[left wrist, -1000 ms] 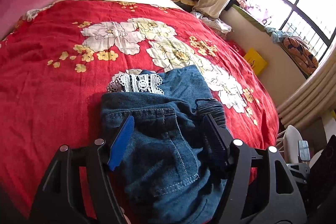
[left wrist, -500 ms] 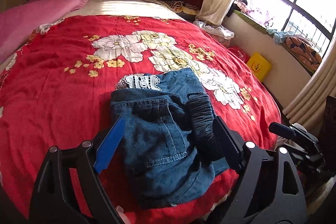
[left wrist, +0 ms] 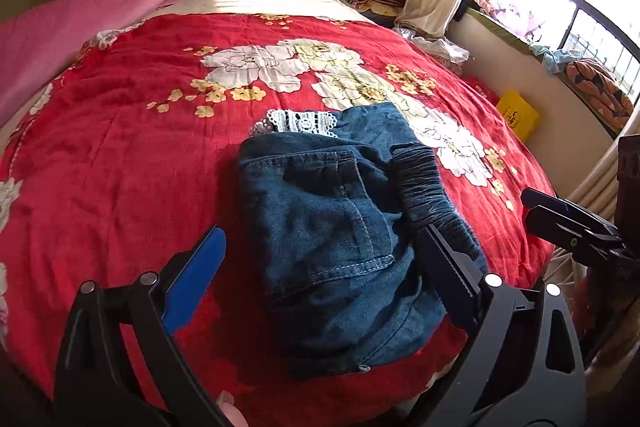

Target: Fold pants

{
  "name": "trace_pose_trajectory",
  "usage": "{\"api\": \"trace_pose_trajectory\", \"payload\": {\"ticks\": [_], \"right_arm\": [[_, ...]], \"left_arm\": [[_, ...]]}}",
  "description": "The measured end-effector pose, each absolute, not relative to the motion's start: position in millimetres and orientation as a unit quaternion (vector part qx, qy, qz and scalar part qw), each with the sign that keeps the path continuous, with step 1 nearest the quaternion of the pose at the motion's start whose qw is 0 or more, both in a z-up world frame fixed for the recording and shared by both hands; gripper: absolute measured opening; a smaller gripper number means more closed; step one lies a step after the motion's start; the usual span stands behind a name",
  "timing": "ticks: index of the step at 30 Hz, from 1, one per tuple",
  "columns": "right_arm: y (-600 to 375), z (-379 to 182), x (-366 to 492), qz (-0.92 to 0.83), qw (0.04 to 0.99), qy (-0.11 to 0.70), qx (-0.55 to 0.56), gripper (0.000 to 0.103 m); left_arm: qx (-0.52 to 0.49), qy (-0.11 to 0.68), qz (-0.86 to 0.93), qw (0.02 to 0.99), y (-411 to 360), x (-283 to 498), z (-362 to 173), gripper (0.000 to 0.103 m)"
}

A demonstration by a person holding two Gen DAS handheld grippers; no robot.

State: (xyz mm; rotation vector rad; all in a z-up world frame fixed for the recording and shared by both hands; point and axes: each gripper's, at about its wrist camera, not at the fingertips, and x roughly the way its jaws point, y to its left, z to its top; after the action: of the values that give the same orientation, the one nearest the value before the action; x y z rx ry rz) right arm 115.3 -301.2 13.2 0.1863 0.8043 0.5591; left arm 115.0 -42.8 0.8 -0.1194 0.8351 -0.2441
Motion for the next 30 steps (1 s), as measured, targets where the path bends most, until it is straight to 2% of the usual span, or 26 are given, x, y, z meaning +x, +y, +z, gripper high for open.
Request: {"api": "trace_pose_trajectory", "payload": {"ticks": [7, 21, 23, 25, 26, 27, 28, 30], "right_arm": [[-296.8, -11.7, 146.6, 0.25, 0.859, 0.43, 0.12, 0.085], [-290.4, -46.2, 178.2, 0.267, 0.831, 0.458, 0.171, 0.084], [-290.2, -49.1, 180.7, 0.261, 0.831, 0.459, 0.172, 0.078], [-286.6, -51.4, 182.3, 0.268, 0.83, 0.459, 0.169, 0.058], [-284.2, -53.3, 182.9, 0.277, 0.825, 0.461, 0.171, 0.052], [-281.4, -55.1, 183.3, 0.285, 0.821, 0.463, 0.175, 0.04], [-278.5, -56.2, 182.2, 0.289, 0.819, 0.464, 0.174, 0.031], [-274.3, -51.0, 176.5, 0.289, 0.826, 0.457, 0.161, 0.02]], "left_arm": [[-0.067, 0.428, -0.089, 0.897, -33.9, 123.4, -23.2, 0.093], [-0.1, 0.439, -0.097, 0.888, -35.4, 137.0, -50.5, 0.093], [-0.114, 0.438, -0.103, 0.886, -35.5, 139.1, -51.6, 0.093], [-0.118, 0.439, -0.11, 0.884, -39.2, 141.7, -53.0, 0.093], [-0.119, 0.44, -0.112, 0.883, -41.7, 142.5, -53.0, 0.093], [-0.121, 0.441, -0.115, 0.882, -43.9, 143.4, -52.7, 0.087], [-0.122, 0.443, -0.119, 0.88, -46.9, 144.8, -52.7, 0.072], [-0.111, 0.445, -0.118, 0.881, -52.5, 145.4, -51.6, 0.063]]}}
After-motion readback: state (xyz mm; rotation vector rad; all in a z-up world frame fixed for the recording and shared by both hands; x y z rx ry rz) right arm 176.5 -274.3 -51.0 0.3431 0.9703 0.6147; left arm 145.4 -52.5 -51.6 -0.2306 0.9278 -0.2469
